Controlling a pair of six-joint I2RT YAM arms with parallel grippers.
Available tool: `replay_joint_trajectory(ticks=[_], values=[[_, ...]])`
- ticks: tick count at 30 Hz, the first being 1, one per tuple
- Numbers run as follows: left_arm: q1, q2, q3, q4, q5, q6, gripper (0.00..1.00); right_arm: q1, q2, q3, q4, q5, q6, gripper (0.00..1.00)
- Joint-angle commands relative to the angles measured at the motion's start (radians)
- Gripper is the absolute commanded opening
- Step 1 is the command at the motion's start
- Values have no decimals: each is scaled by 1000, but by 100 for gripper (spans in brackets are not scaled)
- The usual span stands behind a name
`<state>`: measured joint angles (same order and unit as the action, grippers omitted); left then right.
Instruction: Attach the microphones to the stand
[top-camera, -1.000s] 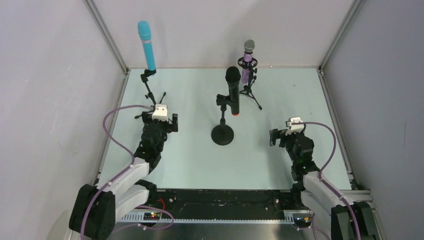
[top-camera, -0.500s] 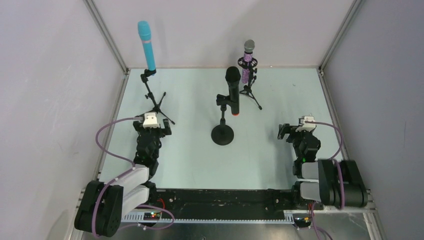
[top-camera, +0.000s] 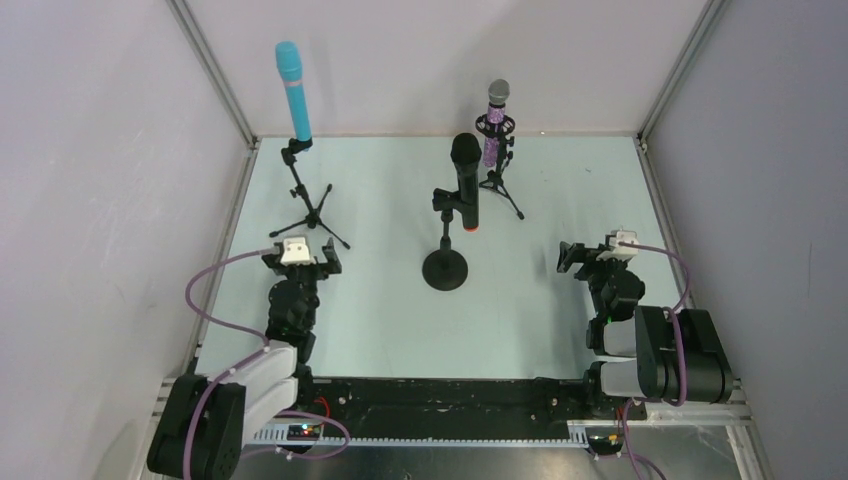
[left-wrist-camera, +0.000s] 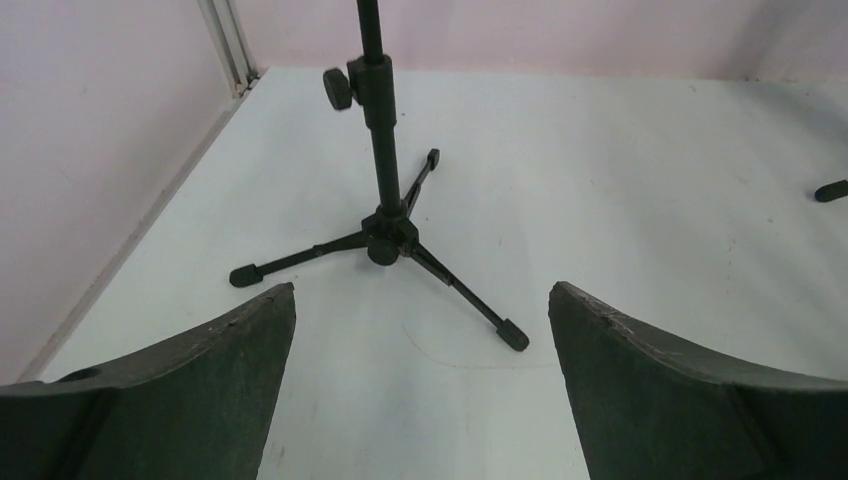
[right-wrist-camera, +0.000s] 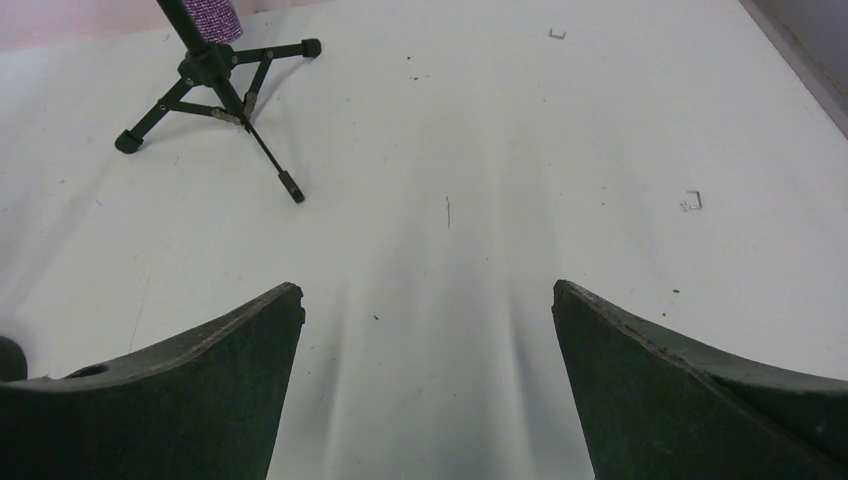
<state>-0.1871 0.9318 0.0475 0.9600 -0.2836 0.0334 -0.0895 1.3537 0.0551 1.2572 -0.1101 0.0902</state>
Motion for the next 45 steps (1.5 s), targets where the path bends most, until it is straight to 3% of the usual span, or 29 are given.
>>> replay_joint_trajectory(ticks=[1, 7, 9, 12, 19, 24, 32, 37, 39, 42, 43, 45], values=[[9, -1, -78, 203, -6, -17, 100, -6, -11, 28, 12, 0, 6, 99], [2, -304, -27, -32, -24, 86, 100, -6, -11, 29, 11, 2, 8, 99], [11, -295, -4, -66, -37, 81, 100, -5, -11, 31, 6, 1, 8, 99], [25, -120, 12, 3, -16, 52, 100, -7, -11, 39, -6, -3, 7, 99], [102, -51, 28, 92, 52, 0, 100, -7, -12, 41, -14, -7, 4, 99], [116, -73, 9, 77, 34, -11, 100, -7, -12, 42, -16, -8, 4, 99], [108, -275, -156, -1, -110, -84, 100, -7, -11, 87, -113, 0, 6, 99], [107, -119, -132, 134, -59, 35, 100, -8, 2, 159, -221, -53, -16, 99], [113, -4, -106, 236, -48, 51, 100, -8, 1, 161, -226, -68, -23, 99], [134, 263, -62, 371, 76, 58, 100, -13, 5, 166, -225, -111, -31, 100], [133, 322, -18, 424, 72, 65, 100, -13, 5, 167, -229, -111, -33, 100], [140, 333, 22, 363, -23, 19, 100, -12, 5, 170, -231, -110, -33, 100]])
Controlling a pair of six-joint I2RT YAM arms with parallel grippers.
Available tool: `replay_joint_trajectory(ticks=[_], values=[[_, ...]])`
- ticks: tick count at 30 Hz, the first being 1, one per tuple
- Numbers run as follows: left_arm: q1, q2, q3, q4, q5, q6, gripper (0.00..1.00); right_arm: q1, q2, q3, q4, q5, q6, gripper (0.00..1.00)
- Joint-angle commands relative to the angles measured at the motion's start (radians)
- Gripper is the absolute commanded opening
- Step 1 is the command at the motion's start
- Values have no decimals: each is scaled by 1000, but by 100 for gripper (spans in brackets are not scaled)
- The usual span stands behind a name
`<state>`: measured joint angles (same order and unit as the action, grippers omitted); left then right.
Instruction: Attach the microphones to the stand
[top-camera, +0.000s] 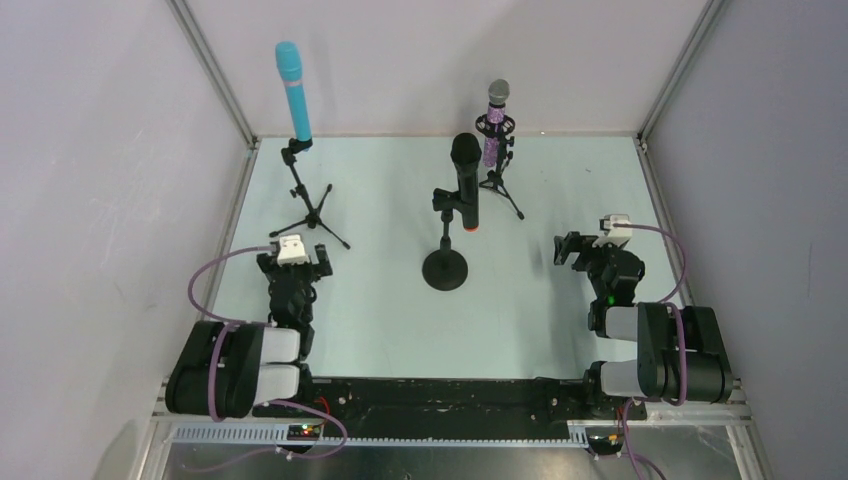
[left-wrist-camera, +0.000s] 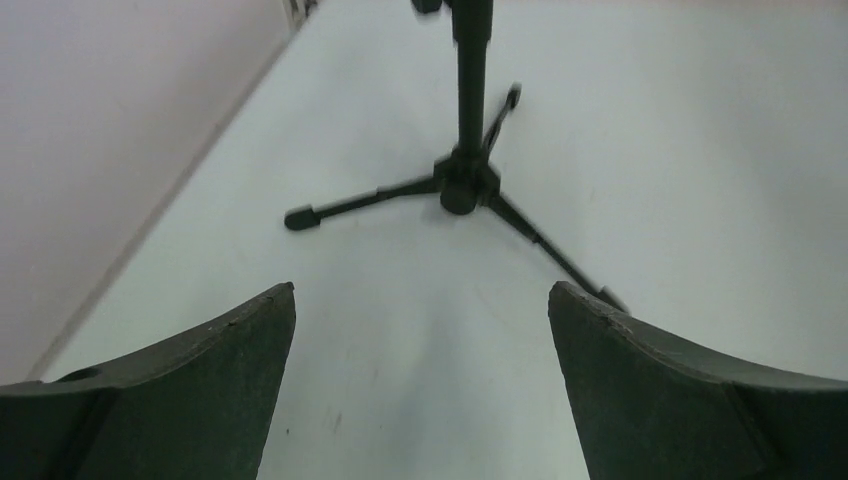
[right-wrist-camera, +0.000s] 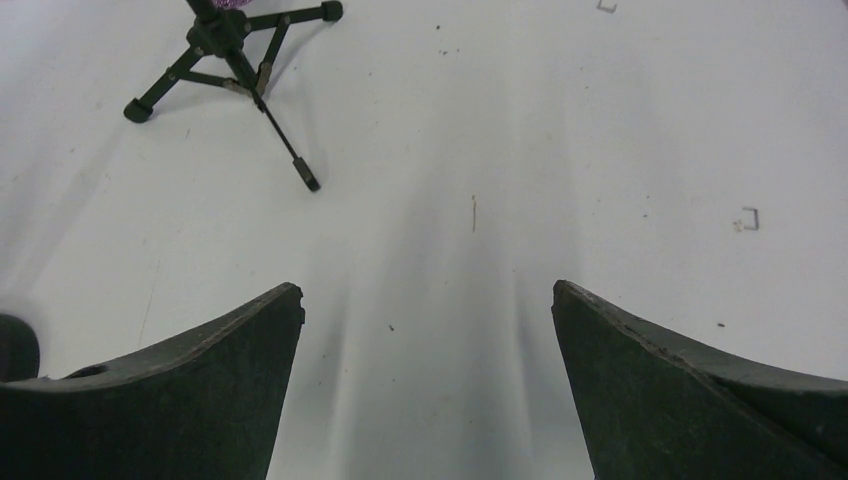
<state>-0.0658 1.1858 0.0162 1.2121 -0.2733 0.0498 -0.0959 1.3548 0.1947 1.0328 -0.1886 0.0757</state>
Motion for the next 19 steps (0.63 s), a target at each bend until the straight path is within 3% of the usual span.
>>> replay_joint_trajectory(ticks=[1, 6, 19], values=[[22, 56, 66, 22, -63, -16, 100, -5, 5, 30, -8, -30, -19, 99], [24, 77, 131, -58, -63, -15, 100, -2, 4, 32, -10, -24, -21, 99], [25, 80, 137, -64, -59, -16, 100, 15, 4, 42, -30, 10, -28, 99]])
